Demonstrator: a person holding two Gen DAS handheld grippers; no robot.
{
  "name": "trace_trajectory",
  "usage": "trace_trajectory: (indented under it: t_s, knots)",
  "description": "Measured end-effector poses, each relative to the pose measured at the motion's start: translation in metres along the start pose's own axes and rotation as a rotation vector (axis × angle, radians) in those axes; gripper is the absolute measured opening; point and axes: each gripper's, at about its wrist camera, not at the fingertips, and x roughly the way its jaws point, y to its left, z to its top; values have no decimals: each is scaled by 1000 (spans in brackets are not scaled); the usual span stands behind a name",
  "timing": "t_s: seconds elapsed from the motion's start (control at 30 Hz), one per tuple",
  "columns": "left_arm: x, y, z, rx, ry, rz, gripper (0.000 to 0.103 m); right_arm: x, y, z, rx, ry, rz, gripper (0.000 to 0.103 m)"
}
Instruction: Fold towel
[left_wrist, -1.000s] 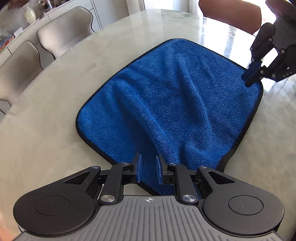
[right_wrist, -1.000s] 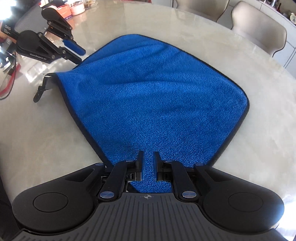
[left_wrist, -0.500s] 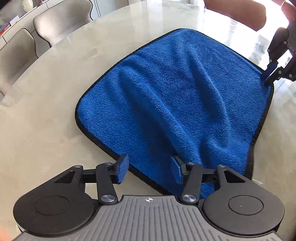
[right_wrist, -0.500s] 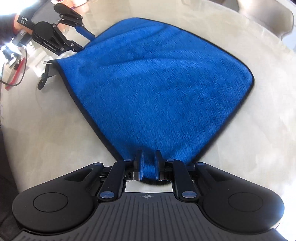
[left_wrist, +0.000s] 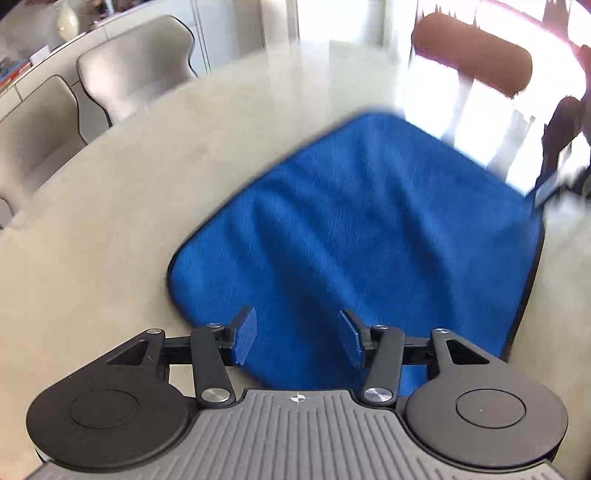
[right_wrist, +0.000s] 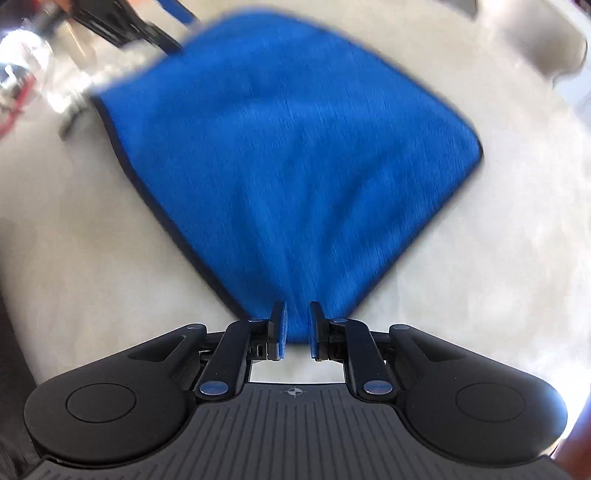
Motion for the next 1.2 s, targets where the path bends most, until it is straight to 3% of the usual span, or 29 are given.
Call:
trace_trajectory:
  t_s: [0.07, 0.13, 0.23, 0.3, 0.57, 0.7, 0.8, 0.93, 1.07, 1.13, 1.2]
  knots:
    - [15, 2, 8, -2, 13, 65, 55, 5, -1, 11, 32, -67, 23, 20]
    - [27, 12, 13, -64, 31, 95, 55, 16, -1, 16, 39, -63, -2, 26]
    - [37, 26, 19, -167, 52, 91, 68, 23, 3, 14, 53, -55, 2, 34]
    - [43, 33, 20, -212, 51, 78, 70, 22, 4, 11, 58, -58, 14, 47]
    - [41, 39, 15, -285, -11, 35, 70, 21, 10, 2, 76, -52, -3, 50]
    - [36, 55, 9, -373, -39, 135, 70, 21, 8, -2, 84, -62, 7, 53]
    - [35, 72, 8, -444, -4, 141, 70, 23, 8, -3, 84, -68, 11, 54]
    - [32, 80, 10, -446, 56, 132, 70, 25, 9, -4, 82, -73, 16, 55]
    - [28, 71, 15, -389, 75, 142, 65, 25, 8, -5, 84, -79, 20, 56]
    - [29, 67, 16, -373, 69, 131, 57, 25, 9, -5, 85, -82, 22, 56]
    - [31, 64, 19, -360, 68, 118, 40, 25, 8, -5, 85, -84, 24, 56]
